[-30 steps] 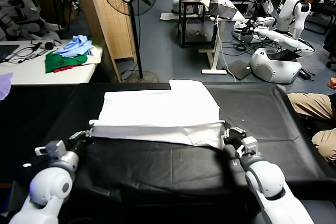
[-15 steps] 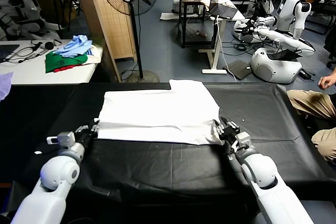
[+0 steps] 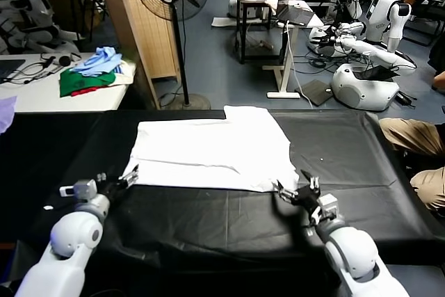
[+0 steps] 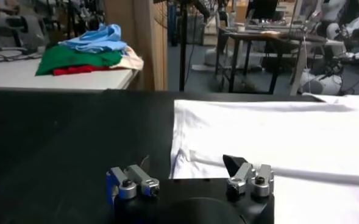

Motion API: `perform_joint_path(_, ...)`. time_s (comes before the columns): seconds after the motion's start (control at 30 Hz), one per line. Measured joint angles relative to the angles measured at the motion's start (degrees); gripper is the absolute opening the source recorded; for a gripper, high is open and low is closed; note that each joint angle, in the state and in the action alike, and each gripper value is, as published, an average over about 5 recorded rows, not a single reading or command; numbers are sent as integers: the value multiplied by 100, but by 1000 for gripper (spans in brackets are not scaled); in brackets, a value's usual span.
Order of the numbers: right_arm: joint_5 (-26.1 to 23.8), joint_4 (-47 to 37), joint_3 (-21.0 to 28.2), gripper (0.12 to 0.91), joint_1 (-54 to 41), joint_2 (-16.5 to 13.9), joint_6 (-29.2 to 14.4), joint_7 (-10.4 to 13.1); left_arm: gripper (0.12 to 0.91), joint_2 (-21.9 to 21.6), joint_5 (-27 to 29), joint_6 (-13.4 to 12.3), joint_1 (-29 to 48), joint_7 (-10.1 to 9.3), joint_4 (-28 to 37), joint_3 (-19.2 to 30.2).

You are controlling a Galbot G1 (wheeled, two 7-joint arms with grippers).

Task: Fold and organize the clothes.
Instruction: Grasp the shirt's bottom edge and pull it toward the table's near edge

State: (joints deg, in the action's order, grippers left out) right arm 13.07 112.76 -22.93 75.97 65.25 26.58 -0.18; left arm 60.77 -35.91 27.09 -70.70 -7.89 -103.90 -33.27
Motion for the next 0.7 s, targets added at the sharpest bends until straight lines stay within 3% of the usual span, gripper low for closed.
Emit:
perform_joint_path(0.13,1,-2,-1,753,39,61,36,56,798,-43,-278,115,-153,62,-1,-135)
perform_joint_path(0.23,3,-26,1,660,60,111,79,99,785,-61,-399,208,-223,86,1,-186)
perform_joint_path(0.3,6,-44,10,580,70,148,109,128,735,-59,-411,234,-257,100,3,-196)
perform_joint_path(0.57,218,11,13,196,44,156,323,296,306,-28,-288,232,-310,115,62,-206)
perform_joint_path(0.7,550,144,-36,122,38,71,630,463,147,-6,-246,195,-372,130,33,-210)
